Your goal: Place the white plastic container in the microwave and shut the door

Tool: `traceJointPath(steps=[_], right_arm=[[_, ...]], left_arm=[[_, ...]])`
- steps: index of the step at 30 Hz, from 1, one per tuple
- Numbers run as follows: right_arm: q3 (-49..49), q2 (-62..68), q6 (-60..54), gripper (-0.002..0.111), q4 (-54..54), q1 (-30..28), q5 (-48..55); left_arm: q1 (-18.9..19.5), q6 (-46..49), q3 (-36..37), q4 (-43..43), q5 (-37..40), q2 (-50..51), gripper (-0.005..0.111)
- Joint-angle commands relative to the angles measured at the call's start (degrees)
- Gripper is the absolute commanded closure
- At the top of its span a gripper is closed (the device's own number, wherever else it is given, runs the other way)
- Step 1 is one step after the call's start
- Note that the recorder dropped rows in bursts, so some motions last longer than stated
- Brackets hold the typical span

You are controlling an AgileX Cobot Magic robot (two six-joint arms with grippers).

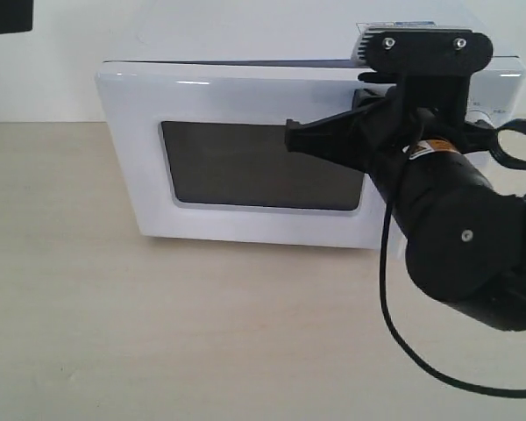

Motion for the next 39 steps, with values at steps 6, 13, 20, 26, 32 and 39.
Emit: traceJointPath(steps=[6, 13, 20, 26, 32, 39], right_arm=[[-6.9, 2.9, -1.8, 0.108, -0.5, -4.0, 4.5], [-7.1, -0.2, -10.2, 0.108, 9.3, -2.1, 6.3], [-7.1, -12.3, -36.0, 0.108, 25.0, 5.5, 5.0], [-7.1, -22.7, -51.1, 0.108, 38.3, 11.6, -3.9], [-6.5, -30.9, -64.7, 0.108, 43.4, 17.9, -6.0], [0.3, -39.9, -65.0, 0.108, 43.4, 27.0, -10.2]], left_arm=[[-0.2, -0.5, 0.1, -0.7, -0.1, -0.3, 0.102], [-0.2, -0.5, 0.1, -0.7, -0.6, -0.3, 0.102], [-0.2, 0.0, 0.1, -0.7, -2.5, -0.3, 0.102], [-0.2, 0.1, 0.1, -5.5, -3.8, -0.3, 0.102], [-0.2, 6.5, 0.1, -13.5, -3.8, -0.3, 0.102], [-0.2, 6.5, 0.1, -15.1, -3.8, -0.3, 0.102]])
